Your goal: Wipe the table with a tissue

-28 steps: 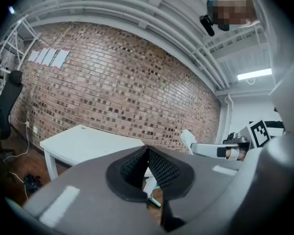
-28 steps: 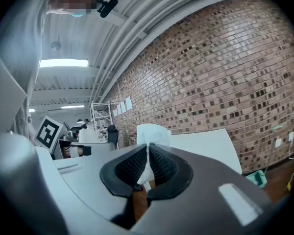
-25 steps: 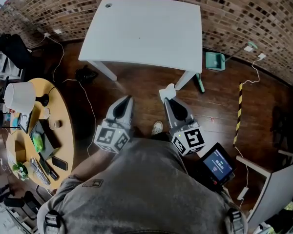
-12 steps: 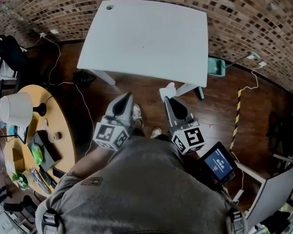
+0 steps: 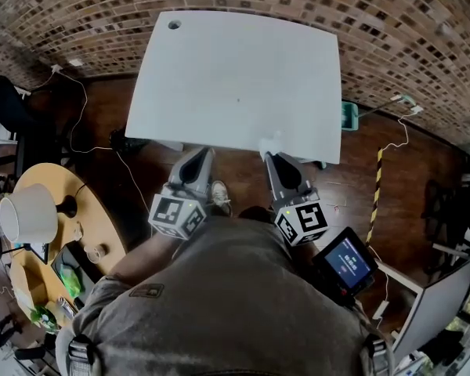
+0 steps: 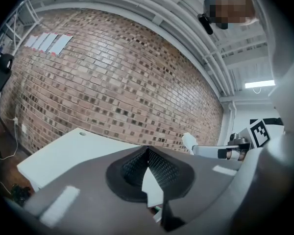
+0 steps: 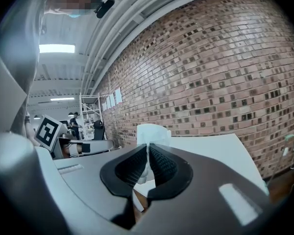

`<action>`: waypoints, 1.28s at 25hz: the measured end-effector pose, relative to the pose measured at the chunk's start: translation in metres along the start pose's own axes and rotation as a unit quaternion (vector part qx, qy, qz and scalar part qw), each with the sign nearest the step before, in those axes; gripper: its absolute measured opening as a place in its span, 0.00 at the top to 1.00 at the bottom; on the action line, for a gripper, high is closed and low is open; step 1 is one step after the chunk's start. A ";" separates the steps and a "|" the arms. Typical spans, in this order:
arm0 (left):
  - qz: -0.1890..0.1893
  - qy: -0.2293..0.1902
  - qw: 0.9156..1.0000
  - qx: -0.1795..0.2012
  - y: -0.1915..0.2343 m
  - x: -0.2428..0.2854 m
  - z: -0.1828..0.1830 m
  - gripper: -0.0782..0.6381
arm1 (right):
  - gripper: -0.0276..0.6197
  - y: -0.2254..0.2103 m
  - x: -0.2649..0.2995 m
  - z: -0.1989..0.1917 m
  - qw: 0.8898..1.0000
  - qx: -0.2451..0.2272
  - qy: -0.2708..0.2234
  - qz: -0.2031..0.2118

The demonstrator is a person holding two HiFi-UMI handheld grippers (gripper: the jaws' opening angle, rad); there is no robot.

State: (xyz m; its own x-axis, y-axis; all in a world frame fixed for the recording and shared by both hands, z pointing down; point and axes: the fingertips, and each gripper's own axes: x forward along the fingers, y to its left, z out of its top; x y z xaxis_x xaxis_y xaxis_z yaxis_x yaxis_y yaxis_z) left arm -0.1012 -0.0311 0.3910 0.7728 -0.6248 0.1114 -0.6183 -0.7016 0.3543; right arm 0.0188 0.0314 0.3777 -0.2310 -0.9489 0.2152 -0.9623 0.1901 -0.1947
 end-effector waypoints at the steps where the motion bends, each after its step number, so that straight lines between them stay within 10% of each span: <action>1: -0.002 0.001 1.000 -0.002 0.006 0.004 0.002 0.89 | 0.91 0.000 0.006 0.001 1.000 0.001 0.001 -0.004; 12: -0.010 0.010 1.000 -0.004 0.027 0.054 0.010 0.89 | 0.91 -0.036 0.044 0.011 1.000 0.004 0.006 -0.024; 32: 0.083 0.024 0.996 -0.012 0.042 0.121 0.005 0.89 | 0.91 -0.118 0.103 0.006 0.997 0.002 0.053 0.047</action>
State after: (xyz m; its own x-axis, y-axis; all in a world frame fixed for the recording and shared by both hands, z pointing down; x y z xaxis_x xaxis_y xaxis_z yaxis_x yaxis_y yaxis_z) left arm -0.0344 -0.1381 0.4152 0.6667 -0.7140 0.2138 -0.7346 -0.5812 0.3500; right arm 0.1092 -0.0903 0.4166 -0.3345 -0.8949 0.2954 -0.9350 0.2759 -0.2230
